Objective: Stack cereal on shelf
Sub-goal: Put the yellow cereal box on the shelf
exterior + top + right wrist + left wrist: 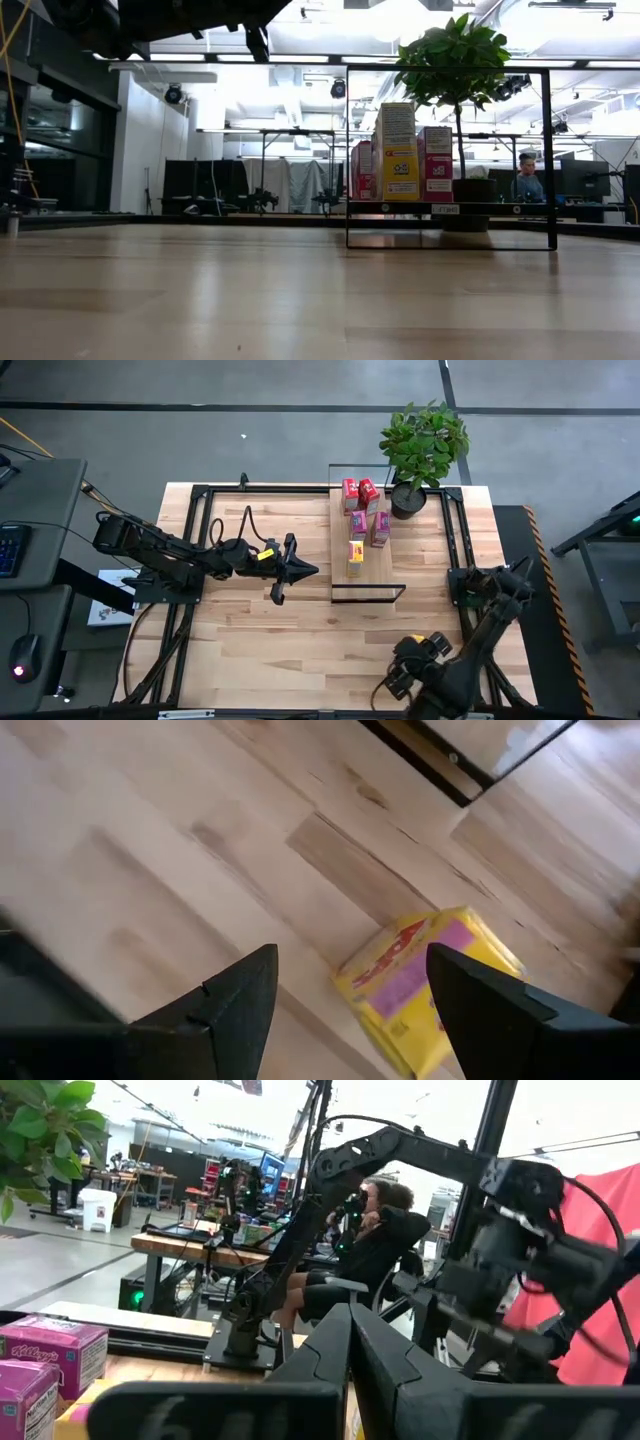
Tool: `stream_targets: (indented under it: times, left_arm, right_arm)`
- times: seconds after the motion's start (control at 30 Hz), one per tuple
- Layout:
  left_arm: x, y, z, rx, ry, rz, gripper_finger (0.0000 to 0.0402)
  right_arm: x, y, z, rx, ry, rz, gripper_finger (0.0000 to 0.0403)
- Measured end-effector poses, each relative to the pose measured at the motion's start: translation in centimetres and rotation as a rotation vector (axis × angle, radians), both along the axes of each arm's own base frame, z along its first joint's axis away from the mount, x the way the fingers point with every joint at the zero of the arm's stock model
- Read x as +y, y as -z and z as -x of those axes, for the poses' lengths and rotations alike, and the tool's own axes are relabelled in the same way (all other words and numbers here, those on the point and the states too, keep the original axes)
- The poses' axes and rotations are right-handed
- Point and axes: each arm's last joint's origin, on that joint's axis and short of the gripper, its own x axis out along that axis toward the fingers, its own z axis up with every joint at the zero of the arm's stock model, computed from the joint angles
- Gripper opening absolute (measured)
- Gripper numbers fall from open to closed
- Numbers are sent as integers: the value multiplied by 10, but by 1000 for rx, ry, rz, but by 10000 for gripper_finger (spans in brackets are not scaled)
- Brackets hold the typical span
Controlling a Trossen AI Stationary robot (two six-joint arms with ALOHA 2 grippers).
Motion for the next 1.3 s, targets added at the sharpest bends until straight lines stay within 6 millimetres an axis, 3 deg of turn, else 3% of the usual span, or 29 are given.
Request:
stream_targets:
  times: [0.17, 0.3, 0.37, 0.47, 0.6, 1.07, 1.3]
  left_arm:
    - [0, 0, 0, 1, 8, 7, 0]
    - [0, 0, 0, 2, 11, 16, 0]
    - [0, 0, 0, 2, 10, 16, 0]
    - [0, 0, 0, 1, 10, 15, 0]
    - [0, 0, 0, 2, 9, 16, 0]
    - [-8, 2, 0, 20, 38, 31, 0]
    - [-8, 1, 0, 20, 37, 31, 0]
  right_arm:
    - [-9, -22, 42, -175, 45, -25, 247]
    - [-36, -19, 95, -277, 185, -78, 247]
    - [-50, -16, 107, -293, 200, -105, 247]
    - [-59, -11, 93, -331, 252, -146, 247]
    - [-64, -16, 81, -186, 310, -212, 247]
    - [-54, -24, 70, -293, 287, -315, 247]
    - [-56, -21, 71, -257, 340, -303, 247]
